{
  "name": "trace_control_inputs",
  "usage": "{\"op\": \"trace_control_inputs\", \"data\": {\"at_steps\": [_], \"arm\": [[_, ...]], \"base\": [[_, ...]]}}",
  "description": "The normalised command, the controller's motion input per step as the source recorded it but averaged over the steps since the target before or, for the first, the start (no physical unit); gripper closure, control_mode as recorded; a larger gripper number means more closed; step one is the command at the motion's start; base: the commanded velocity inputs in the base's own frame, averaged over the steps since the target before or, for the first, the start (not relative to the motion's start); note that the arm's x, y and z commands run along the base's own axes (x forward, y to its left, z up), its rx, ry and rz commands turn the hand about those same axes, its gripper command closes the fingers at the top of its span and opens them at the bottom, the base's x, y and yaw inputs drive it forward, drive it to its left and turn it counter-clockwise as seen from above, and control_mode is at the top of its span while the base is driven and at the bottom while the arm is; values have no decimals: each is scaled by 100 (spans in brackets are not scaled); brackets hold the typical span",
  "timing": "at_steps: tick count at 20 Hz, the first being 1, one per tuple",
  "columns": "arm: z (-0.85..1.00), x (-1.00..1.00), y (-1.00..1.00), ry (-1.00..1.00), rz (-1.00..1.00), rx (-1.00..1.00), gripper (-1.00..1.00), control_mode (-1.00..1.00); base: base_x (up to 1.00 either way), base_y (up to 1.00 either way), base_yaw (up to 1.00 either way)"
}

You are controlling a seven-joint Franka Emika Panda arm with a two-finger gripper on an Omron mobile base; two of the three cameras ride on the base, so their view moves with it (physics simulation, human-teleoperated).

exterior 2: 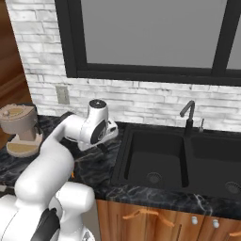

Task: Retrieve the pan from the cabinet, then place the raw meat into the pan to avoid contamination.

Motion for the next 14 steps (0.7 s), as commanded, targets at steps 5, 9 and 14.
{"op": "trace_control_inputs", "data": {"at_steps": [5, 9, 14], "arm": [[-49, 14, 0, 0, 1, -3, 100, -100], [-28, 3, -3, 0, 0, 0, 100, -100], [-30, 3, -2, 5, 0, 1, 100, -100]], "base": [[0, 0, 0], [0, 0, 0], [0, 0, 0]]}}
